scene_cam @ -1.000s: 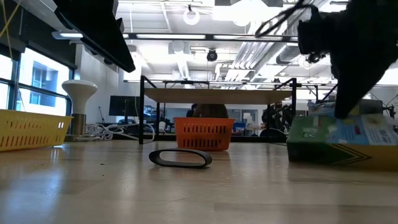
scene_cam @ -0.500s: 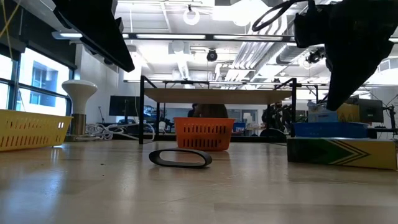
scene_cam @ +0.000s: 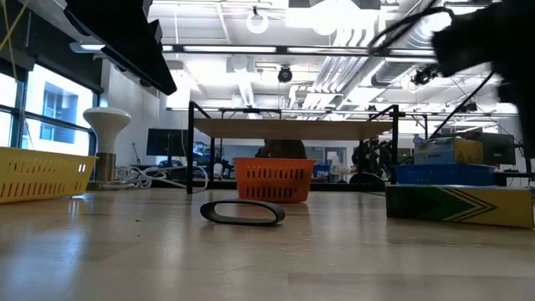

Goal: Pick & Place Office Desk Supplies
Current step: Put the yellow crayon box into the blue bin

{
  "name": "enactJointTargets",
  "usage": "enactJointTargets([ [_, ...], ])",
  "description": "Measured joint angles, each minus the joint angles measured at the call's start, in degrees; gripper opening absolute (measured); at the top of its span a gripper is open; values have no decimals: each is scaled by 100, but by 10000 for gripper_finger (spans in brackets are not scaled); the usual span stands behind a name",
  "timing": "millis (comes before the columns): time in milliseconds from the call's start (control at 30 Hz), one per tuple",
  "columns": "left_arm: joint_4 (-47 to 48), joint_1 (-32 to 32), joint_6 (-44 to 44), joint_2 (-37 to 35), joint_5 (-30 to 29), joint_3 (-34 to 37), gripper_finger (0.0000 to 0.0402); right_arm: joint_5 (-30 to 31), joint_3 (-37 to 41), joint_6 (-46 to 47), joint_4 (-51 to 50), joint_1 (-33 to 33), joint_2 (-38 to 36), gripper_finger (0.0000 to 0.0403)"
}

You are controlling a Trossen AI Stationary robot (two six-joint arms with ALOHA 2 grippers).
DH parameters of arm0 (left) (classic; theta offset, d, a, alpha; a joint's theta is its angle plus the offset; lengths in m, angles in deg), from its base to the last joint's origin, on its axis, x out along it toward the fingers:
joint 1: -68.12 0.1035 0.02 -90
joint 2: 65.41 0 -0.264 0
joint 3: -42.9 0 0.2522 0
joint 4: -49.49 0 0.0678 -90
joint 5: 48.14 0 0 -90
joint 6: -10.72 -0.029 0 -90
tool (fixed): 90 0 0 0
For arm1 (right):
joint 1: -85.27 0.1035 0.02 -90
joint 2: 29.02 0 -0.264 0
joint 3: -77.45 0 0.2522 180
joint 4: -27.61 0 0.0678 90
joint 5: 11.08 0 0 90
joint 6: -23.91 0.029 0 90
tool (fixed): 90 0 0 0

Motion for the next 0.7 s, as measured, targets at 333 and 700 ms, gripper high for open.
enactJointTargets([
  [333,0,2,0,0,1,0,91,-300,43,462,-181,764,-6,123],
  [700,0,-70,-25,0,19,0,91,232,1175,861,2213,1502,-7,85],
])
